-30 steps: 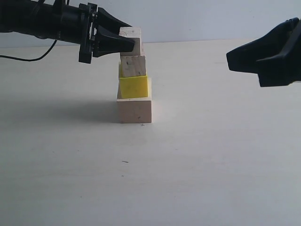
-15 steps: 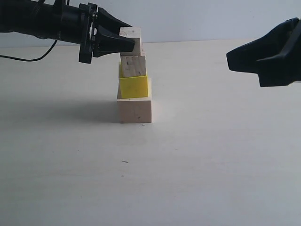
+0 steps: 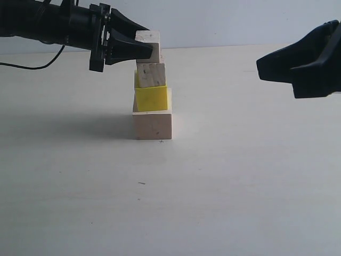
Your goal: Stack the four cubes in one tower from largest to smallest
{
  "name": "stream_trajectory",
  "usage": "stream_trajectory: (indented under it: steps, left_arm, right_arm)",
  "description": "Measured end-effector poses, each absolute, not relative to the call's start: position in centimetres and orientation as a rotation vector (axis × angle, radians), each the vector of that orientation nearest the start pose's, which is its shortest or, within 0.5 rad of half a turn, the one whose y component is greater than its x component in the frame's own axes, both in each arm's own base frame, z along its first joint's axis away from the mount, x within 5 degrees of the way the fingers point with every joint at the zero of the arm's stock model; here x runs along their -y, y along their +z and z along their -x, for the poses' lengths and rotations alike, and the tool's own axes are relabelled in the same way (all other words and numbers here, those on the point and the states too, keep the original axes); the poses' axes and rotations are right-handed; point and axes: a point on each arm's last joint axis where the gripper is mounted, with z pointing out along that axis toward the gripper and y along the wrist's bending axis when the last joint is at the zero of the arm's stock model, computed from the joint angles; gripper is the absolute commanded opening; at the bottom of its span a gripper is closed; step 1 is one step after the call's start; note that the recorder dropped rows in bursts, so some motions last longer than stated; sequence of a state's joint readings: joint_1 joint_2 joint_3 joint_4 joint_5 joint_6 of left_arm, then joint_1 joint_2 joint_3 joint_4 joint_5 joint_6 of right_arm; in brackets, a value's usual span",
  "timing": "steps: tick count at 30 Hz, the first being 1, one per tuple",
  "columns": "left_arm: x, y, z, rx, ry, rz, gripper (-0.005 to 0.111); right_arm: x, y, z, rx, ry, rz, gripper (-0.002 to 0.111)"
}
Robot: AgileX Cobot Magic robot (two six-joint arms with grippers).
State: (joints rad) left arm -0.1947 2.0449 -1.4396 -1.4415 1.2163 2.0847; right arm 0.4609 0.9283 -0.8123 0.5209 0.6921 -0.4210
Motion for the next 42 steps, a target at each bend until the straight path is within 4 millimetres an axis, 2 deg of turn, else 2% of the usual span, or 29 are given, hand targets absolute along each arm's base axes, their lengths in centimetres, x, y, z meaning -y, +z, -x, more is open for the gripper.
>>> stream_trajectory:
  steps: [5,7,9,18,22,28,32,34,38,42]
  left_arm:
    - [16.3,22.6,-39.0,-1.401,-0.99,-1.395,0.062]
    - [16.3,22.6,-39.0,-1.401,-0.99,-1.395,0.071]
    - [16.3,22.7,-39.0,-1.399,-0.993,-1.383,0.075]
    - [16.4,22.9,-39.1,-1.425,-1.022,-1.342,0.075]
    - [16.0,23.4,-39.1,-1.446,-1.03,-1.316,0.066]
    - [13.7,26.3,-38.7,-1.463,-0.964,-1.3,0.043]
    - [12.7,28.5,-37.9,-1.487,-0.93,-1.308,0.018]
    - [12.6,29.4,-37.3,-1.492,-0.913,-1.327,0.0]
    - [12.4,30.6,-36.3,-1.537,-0.897,-1.35,0.0]
    - [12.1,31.2,-35.8,-1.652,-0.948,-1.284,0.0]
  right_arm:
    - [-10.7,33.5,-15.0,-2.142,0.607,0.694,0.0]
    - [-10.7,33.5,-15.0,-2.142,0.607,0.694,0.0]
    - [-10.7,33.5,-15.0,-2.142,0.607,0.694,0.0]
    - [-10.7,33.5,-15.0,-2.142,0.607,0.694,0.0]
    - [-10.7,33.5,-15.0,-2.142,0.607,0.694,0.0]
    - [-10.7,33.5,-15.0,-2.142,0.607,0.694,0.0]
    - [-10.7,33.5,-15.0,-2.142,0.607,0.694,0.0]
    - [-10.7,33.5,-15.0,-2.142,0.607,0.694,0.0]
    - [-10.7,33.5,-15.0,-2.141,0.607,0.693,0.0]
    - [-10.7,33.4,-15.0,-2.143,0.607,0.693,0.0]
